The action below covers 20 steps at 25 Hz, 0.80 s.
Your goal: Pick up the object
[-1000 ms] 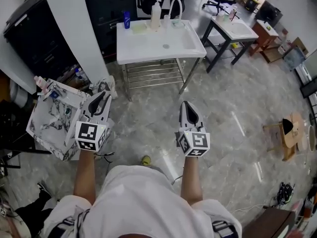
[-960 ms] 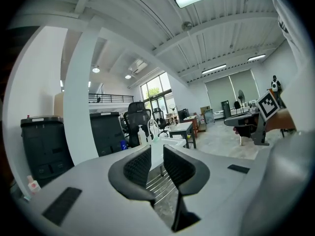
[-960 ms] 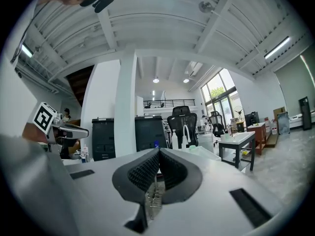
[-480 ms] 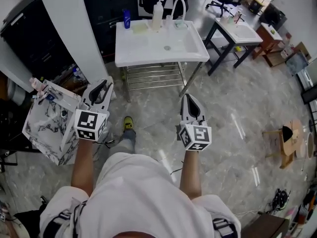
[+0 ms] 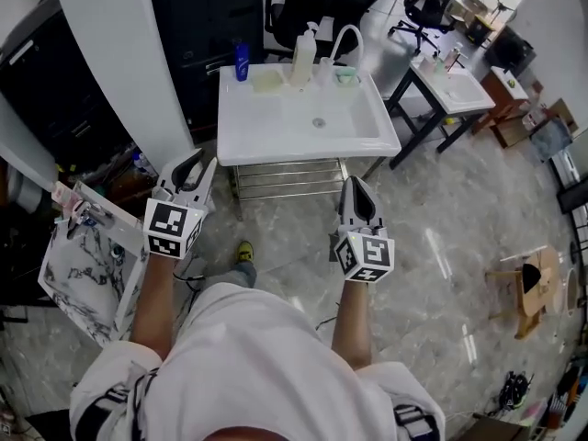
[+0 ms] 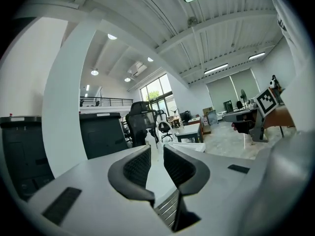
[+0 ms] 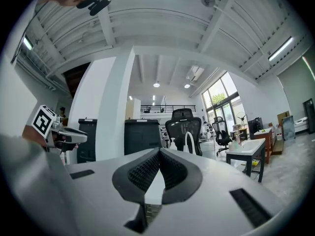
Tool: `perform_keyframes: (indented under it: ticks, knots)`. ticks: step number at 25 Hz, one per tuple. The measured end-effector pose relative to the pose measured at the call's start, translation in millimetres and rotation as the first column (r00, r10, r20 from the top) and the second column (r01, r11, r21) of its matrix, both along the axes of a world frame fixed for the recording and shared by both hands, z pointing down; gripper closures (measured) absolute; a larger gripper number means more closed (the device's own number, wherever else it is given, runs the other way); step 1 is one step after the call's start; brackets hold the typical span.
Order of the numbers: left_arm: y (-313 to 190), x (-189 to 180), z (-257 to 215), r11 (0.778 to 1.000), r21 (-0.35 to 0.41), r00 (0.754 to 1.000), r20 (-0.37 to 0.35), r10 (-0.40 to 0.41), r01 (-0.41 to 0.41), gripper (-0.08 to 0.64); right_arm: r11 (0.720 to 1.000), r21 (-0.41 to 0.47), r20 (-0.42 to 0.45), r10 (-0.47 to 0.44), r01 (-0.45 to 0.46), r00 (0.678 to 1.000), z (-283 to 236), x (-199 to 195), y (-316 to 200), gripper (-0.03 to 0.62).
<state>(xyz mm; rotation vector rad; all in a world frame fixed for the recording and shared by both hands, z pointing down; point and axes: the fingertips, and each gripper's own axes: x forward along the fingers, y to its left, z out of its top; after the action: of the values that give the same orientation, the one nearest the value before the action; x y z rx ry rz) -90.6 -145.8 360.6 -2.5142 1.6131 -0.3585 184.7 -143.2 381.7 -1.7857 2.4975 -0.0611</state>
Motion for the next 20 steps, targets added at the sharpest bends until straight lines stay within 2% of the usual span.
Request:
perform_keyframes:
  ticks: [5, 11, 20]
  knots:
    - [-92, -27, -9, 1.0, -0.01, 1.0, -0.011, 0.008, -0.008, 0.486, 1.0, 0.006, -0.012, 0.01, -0.01, 1.0, -17, -24, -89, 0.586]
    - [-192, -49, 6, 0.999, -0.039, 0.999, -0.024, 0.031, -0.032, 0.486, 0.998, -0.011, -0.026, 0.056, -0.056, 0.998, -13, -40, -187, 0.586]
    - [-294, -61, 29, 0.992, -0.097, 0.997, -0.017, 0.077, -0.078, 0.486, 0.995, -0.046, -0.043, 0.089, -0.091, 0.995, -2, -57, -279, 0.586]
